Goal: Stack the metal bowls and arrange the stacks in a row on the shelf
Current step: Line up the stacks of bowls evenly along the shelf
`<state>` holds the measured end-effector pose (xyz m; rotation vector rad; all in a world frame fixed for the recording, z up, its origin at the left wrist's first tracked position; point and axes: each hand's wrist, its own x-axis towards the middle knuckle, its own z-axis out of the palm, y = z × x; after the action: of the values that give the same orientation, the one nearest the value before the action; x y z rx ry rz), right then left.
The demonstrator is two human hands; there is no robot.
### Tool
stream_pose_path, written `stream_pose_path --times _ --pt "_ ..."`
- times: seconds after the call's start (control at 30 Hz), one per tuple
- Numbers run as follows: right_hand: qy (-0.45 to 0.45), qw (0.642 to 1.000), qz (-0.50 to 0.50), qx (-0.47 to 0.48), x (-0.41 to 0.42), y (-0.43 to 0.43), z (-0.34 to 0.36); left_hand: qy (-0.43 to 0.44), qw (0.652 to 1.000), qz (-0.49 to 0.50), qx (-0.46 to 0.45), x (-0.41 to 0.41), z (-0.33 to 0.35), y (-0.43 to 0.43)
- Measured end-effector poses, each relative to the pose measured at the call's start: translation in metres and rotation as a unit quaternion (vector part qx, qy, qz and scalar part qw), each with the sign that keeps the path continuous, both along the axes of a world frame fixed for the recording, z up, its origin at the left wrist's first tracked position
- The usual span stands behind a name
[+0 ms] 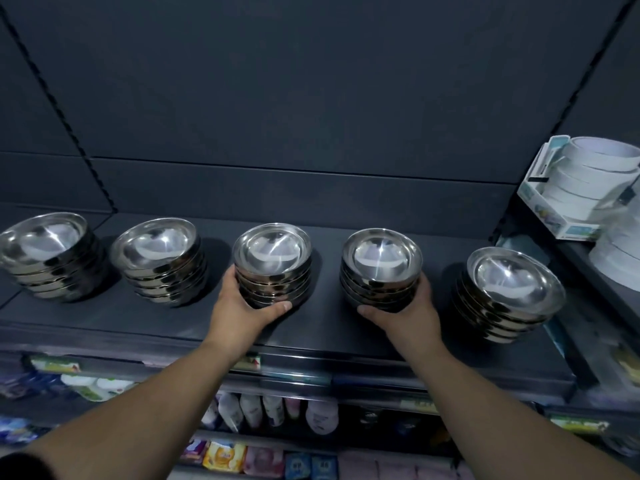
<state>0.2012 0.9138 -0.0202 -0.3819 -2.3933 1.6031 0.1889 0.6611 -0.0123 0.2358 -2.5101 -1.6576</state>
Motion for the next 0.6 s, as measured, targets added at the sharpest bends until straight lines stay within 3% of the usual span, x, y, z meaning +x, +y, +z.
stream_pose_path --times 0.6 --pt "0.048 0.995 -0.087 0.000 -0.013 -0.025 -0.013 -0.006 1.000 -0.024 -0.020 -0.010 -0.003 -0.005"
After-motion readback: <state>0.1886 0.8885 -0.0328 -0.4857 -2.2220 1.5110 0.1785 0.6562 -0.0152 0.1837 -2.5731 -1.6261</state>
